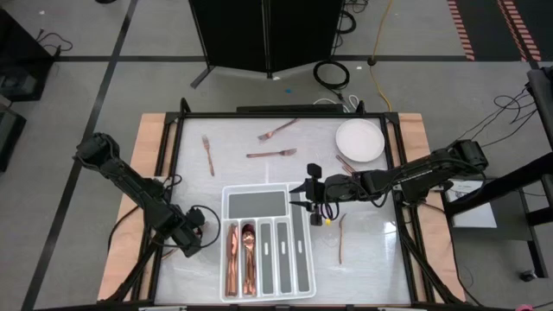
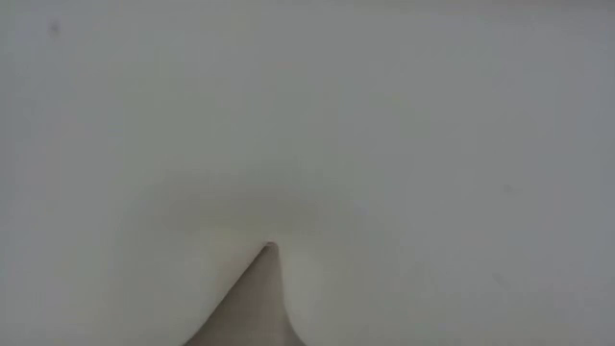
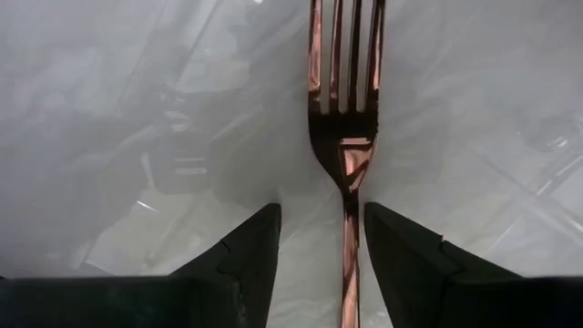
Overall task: Sort silverware
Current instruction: Put the fork into the silverware tray
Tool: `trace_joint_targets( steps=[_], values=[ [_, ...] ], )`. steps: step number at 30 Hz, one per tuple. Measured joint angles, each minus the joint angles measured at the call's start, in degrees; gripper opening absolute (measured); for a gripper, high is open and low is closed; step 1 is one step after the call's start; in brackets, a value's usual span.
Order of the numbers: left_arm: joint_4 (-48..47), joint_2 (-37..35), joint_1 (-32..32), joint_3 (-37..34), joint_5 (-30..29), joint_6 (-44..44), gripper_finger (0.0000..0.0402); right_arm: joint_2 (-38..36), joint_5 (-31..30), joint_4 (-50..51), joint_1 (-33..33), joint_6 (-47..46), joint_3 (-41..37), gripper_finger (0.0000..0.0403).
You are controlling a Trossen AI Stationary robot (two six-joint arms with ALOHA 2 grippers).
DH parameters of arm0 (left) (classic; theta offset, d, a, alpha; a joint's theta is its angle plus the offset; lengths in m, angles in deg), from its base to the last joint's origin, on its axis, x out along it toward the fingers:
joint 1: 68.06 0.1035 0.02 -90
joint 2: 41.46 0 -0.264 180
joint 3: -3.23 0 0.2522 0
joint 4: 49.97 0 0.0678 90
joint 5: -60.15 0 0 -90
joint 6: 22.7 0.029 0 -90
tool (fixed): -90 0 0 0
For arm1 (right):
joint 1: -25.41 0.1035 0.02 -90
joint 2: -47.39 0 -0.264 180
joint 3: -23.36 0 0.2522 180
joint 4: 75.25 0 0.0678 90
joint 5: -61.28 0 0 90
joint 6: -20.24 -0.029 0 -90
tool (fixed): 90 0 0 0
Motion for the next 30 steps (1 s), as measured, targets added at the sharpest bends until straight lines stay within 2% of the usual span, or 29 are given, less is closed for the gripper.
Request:
trace_joint_targets(
  steps=[15,22,30],
  values=[
    [2.9,0.1,0.0,-0.3,0.2,0.0,0.0070,0.0,0.0,0.7,0.3,-1.5,0.0,0.0139],
    [2.7,0.2,0.0,0.4,0.3,0.0,0.0013,0.0,0.0,0.8,0.5,-1.9,0.0,0.0139],
    [-0.3,0.3,0.8,2.9,0.3,0.0,0.0012,0.0,0.0,0.8,0.5,-1.9,0.0,0.0139]
  ],
)
